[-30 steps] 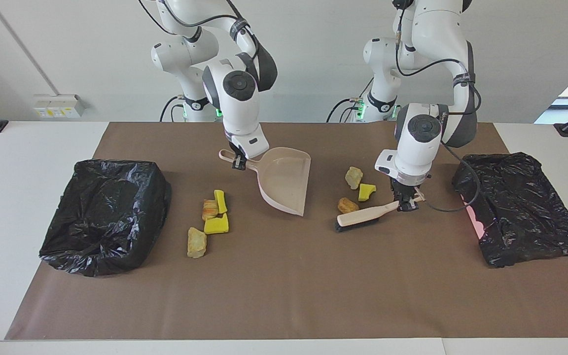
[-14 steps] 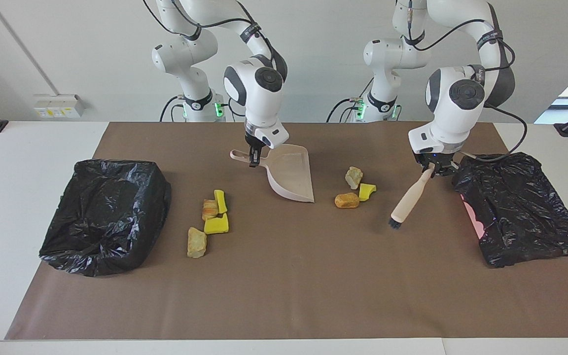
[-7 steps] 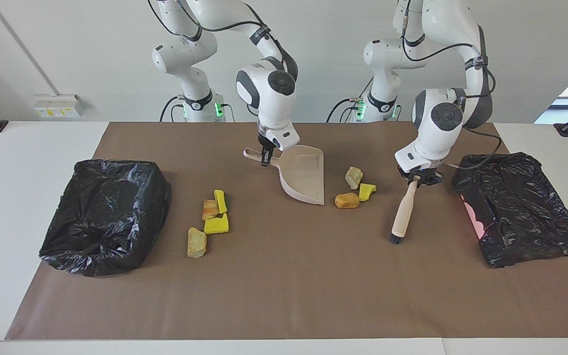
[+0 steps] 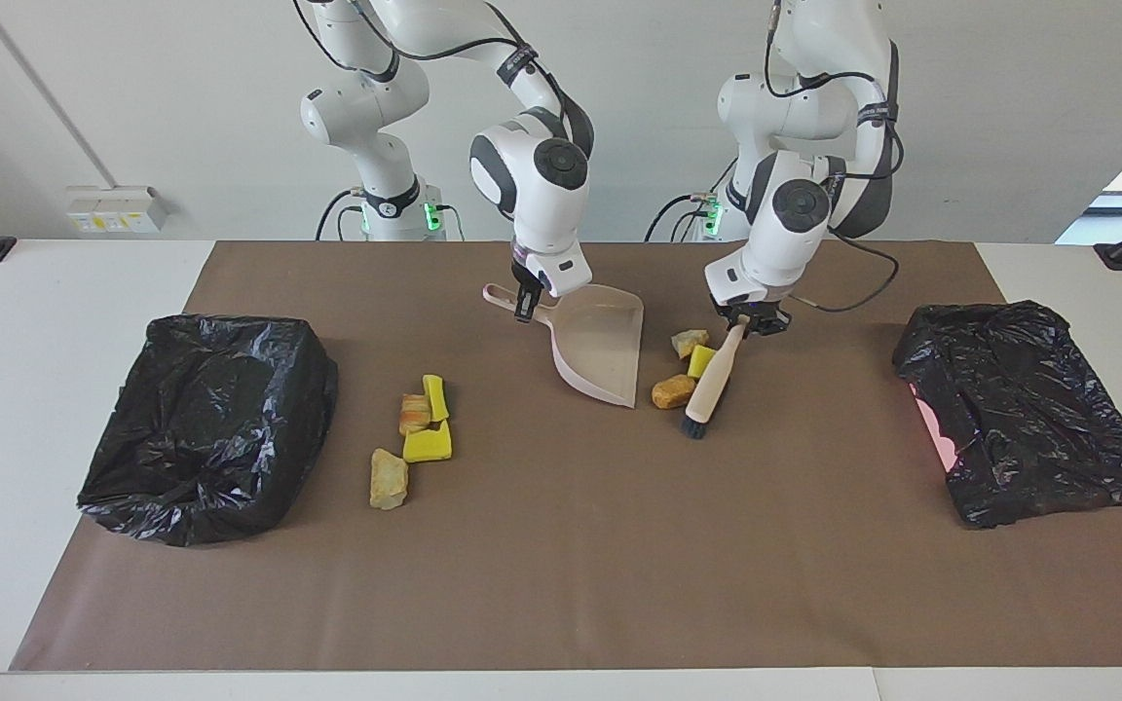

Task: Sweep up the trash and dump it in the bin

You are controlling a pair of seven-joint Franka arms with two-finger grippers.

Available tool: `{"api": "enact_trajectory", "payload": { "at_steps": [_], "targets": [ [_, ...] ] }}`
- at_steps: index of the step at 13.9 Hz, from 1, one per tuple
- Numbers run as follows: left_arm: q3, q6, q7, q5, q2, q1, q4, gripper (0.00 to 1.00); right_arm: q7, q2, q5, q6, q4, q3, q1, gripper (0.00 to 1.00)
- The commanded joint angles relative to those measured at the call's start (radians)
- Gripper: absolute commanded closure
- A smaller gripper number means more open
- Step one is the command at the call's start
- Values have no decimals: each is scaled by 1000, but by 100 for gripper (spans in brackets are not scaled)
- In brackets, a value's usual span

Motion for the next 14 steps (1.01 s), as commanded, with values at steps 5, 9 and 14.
{"api": "enact_trajectory", "payload": {
  "at_steps": [5,9,14],
  "targets": [
    [14,-50,-237,-202,-32,-191,22,100,12,2,12,-18,-10,4,-7,100],
    [29,-184,-269,-211,-49,-167,132,100,10,2,11,-20,-10,4,-9,100],
    [28,-337,-635,-165,-136,-127,101,100,-74,2,-5,3,-32,3,-23,100]
  ]
}}
